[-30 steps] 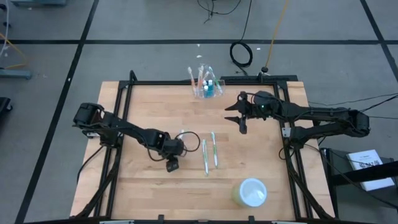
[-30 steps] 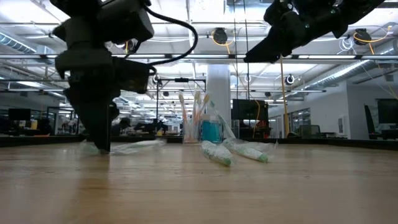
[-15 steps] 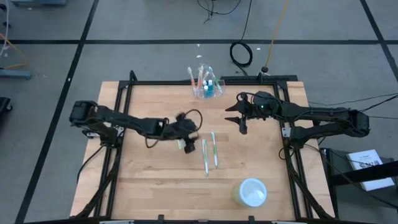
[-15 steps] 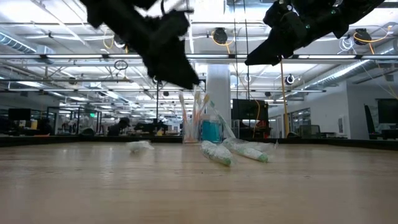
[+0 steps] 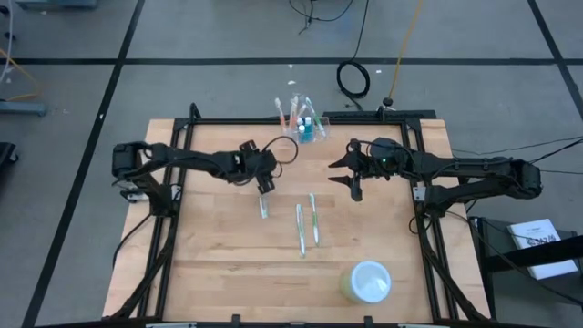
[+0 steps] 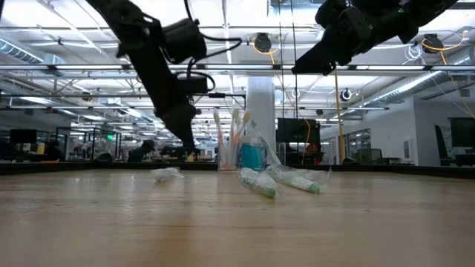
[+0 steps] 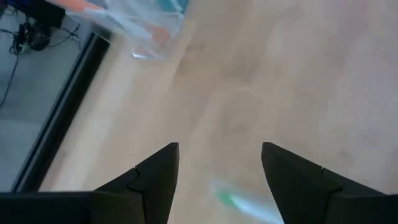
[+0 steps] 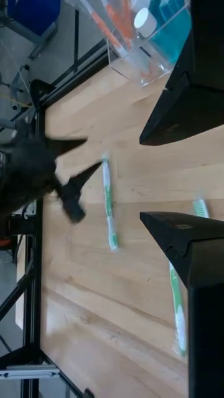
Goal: Pick & Place toothbrushing station
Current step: Put the green toothbrush into the transparent organizer
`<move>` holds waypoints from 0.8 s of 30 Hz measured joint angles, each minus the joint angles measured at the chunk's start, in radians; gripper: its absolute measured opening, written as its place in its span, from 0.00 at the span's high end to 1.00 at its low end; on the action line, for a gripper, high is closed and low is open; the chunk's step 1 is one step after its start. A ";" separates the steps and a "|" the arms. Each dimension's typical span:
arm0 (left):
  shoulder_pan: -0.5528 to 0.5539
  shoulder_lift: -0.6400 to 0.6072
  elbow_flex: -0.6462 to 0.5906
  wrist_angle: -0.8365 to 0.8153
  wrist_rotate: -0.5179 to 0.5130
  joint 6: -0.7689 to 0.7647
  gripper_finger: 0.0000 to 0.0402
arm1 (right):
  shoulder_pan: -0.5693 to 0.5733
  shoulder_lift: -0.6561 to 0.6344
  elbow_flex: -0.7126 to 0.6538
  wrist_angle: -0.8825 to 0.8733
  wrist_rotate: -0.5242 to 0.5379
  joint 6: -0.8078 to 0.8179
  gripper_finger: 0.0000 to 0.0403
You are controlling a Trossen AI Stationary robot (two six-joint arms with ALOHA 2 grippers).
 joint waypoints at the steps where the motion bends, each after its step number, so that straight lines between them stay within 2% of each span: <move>1: 0.020 0.014 0.001 0.010 0.012 0.012 0.42 | 0.001 0.000 0.000 0.000 0.000 0.000 0.56; 5: 0.090 0.074 -0.001 0.001 0.099 0.061 0.42 | 0.001 0.000 0.000 0.000 0.001 0.000 0.56; 11: 0.144 0.160 0.007 -0.121 0.184 0.024 0.42 | 0.001 0.000 0.000 0.001 0.001 0.000 0.56; 15: 0.137 0.160 0.011 -0.228 0.233 -0.095 0.42 | 0.001 0.000 0.000 0.000 0.001 -0.002 0.56; 21: 0.100 0.074 0.006 -0.508 0.366 -0.323 0.42 | 0.001 0.000 0.000 0.000 0.001 -0.003 0.56; 24: 0.090 0.021 -0.003 -0.696 0.520 -0.493 0.42 | 0.001 0.000 0.000 0.000 0.001 -0.003 0.56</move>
